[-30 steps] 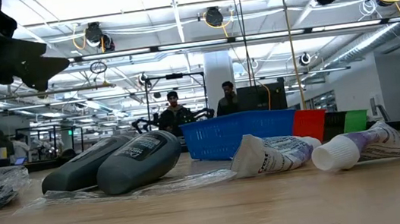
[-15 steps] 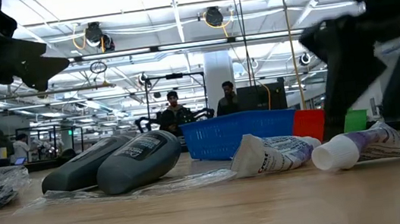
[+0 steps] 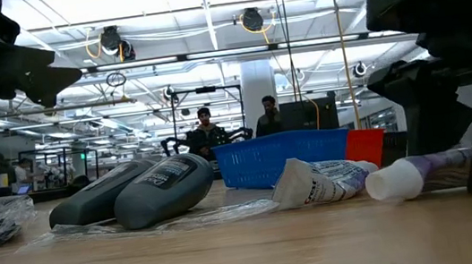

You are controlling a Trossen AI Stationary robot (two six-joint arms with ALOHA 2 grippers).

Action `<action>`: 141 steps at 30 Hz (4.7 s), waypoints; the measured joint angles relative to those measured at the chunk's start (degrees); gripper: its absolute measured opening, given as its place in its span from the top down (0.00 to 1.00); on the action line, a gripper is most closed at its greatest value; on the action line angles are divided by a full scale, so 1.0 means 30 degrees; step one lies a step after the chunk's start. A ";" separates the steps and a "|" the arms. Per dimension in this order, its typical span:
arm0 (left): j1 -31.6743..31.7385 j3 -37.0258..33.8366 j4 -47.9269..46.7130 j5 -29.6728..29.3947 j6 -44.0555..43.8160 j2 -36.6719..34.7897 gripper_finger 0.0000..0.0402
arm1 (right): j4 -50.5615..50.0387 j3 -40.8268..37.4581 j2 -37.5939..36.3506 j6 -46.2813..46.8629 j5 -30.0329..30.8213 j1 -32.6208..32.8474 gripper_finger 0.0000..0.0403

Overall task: Pick & Place Travel size toiletries
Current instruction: Put the bottom toothpaste into the black bin

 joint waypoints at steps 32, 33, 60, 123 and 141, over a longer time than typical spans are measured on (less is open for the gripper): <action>0.0000 0.0000 0.0000 0.0000 0.0000 -0.0002 0.30 | -0.0096 -0.0109 0.0021 -0.1134 -0.1071 -0.1094 0.79; 0.0005 -0.0002 0.0000 0.0000 0.0000 0.0003 0.30 | -0.0096 -0.0109 0.0028 -0.1138 -0.1057 -0.1100 0.80; 0.0002 -0.0002 0.0000 0.0000 0.0000 -0.0002 0.30 | -0.1741 -0.0830 -0.4385 -0.0096 -0.0428 -0.1138 0.85; 0.0005 -0.0002 0.0000 0.0000 0.0000 -0.0002 0.30 | 0.2178 -0.8517 -1.2115 0.2712 0.4525 -1.0007 0.86; 0.0001 -0.0002 0.0000 0.0000 -0.0005 -0.0002 0.30 | 0.2024 -0.8517 -1.2204 0.1317 0.4480 -1.4434 0.86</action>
